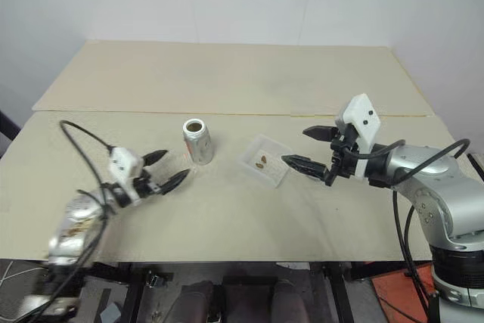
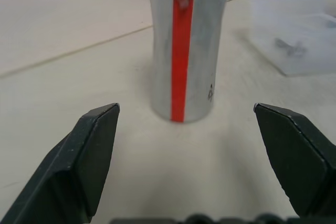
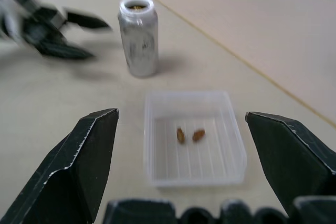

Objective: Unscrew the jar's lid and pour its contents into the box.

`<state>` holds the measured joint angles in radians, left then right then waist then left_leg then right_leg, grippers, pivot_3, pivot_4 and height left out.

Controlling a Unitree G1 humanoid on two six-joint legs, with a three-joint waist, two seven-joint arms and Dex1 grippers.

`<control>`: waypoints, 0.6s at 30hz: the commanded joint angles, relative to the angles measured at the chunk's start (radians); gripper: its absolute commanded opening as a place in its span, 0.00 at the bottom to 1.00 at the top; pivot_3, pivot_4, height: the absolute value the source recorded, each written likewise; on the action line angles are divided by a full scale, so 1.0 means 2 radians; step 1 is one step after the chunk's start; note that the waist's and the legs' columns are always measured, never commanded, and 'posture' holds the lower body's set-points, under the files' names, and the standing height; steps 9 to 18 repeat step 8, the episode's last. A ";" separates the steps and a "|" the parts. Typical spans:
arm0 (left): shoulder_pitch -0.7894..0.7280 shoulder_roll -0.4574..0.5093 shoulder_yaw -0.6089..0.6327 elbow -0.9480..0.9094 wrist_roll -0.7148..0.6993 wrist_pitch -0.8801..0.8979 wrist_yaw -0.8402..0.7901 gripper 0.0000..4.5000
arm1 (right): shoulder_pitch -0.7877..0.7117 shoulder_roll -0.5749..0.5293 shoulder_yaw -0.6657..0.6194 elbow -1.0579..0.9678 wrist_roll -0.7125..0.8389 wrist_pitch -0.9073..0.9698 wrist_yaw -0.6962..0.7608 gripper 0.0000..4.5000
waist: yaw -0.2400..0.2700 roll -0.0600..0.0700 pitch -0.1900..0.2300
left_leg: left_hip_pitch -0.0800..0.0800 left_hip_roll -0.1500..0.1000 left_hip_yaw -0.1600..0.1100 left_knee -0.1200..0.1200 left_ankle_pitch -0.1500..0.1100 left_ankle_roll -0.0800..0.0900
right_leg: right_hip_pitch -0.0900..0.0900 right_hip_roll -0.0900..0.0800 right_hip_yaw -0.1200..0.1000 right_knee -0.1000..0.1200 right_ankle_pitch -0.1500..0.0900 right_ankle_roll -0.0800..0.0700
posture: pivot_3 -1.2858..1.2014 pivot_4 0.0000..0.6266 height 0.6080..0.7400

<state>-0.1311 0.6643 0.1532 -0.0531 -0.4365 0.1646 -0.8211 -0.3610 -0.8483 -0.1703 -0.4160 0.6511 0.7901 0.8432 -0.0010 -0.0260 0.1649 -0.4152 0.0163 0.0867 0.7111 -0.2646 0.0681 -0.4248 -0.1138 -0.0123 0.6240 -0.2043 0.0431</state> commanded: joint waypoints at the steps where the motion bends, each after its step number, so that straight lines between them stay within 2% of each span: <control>1: 0.037 0.068 0.080 -0.066 -0.074 0.042 -0.083 1.00 | 0.010 -0.015 -0.019 -0.014 -0.002 -0.021 0.014 1.00 | -0.001 0.000 0.000 | 0.000 0.000 0.000 0.000 0.000 0.000 | 0.000 0.000 0.000 0.000 0.000 0.000 | 0.52 0.24 1.00; 4: 0.091 0.127 0.157 -0.089 -0.131 0.065 -0.169 1.00 | 0.023 -0.017 -0.023 -0.014 -0.009 -0.035 0.018 1.00 | -0.004 0.001 0.000 | 0.001 0.000 0.000 0.000 0.000 0.000 | 0.000 -0.001 0.000 0.000 0.000 -0.001 | 0.52 0.24 1.00; 7: 0.115 0.142 0.197 -0.101 -0.152 0.073 -0.196 1.00 | 0.034 -0.019 -0.019 -0.007 -0.020 -0.057 0.027 1.00 | -0.002 0.001 0.000 | 0.001 0.000 0.000 0.000 0.000 0.000 | 0.000 0.000 -0.001 0.000 -0.001 -0.001 | 0.52 0.24 1.00; 18: 0.119 0.142 0.203 -0.107 -0.156 0.078 -0.195 1.00 | 0.037 -0.020 -0.017 -0.006 -0.024 -0.062 0.029 1.00 | -0.002 0.001 0.000 | 0.001 0.000 0.000 0.000 0.000 0.000 | 0.001 0.000 -0.001 0.000 -0.001 -0.002 | 0.52 0.24 1.00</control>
